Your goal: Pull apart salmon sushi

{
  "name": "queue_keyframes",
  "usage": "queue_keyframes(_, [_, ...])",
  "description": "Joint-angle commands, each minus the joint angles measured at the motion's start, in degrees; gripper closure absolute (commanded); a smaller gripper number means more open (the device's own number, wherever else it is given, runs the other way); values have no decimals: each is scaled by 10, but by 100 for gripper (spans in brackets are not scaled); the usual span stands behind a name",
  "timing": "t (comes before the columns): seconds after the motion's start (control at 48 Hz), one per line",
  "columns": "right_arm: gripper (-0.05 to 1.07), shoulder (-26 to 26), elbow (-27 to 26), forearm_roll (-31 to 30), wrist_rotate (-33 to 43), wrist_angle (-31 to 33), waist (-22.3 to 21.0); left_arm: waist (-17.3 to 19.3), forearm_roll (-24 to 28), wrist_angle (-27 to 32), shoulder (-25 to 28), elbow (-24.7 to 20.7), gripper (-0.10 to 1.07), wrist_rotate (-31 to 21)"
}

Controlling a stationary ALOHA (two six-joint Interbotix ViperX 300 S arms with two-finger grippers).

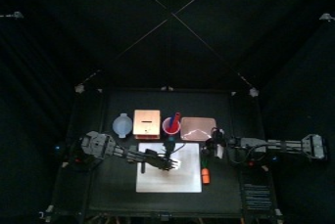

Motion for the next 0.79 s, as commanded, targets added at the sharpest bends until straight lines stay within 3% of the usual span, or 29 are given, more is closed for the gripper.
queue_keyframes(0.0, [100, 3, -4, 1, 0, -3, -1, 1, 3, 4, -11, -17, 32, 0])
queue_keyframes(0.271, [100, 4, -5, 2, 0, -1, -1, 1, 29, 5, -28, -22, 35, 0])
queue_keyframes(0.562, [100, 3, -11, 0, 0, 1, -1, -6, 141, -10, -77, -16, 35, 25])
queue_keyframes(0.771, [100, 3, -19, 4, 0, 8, -1, -4, 188, -96, -121, 24, 35, 58])
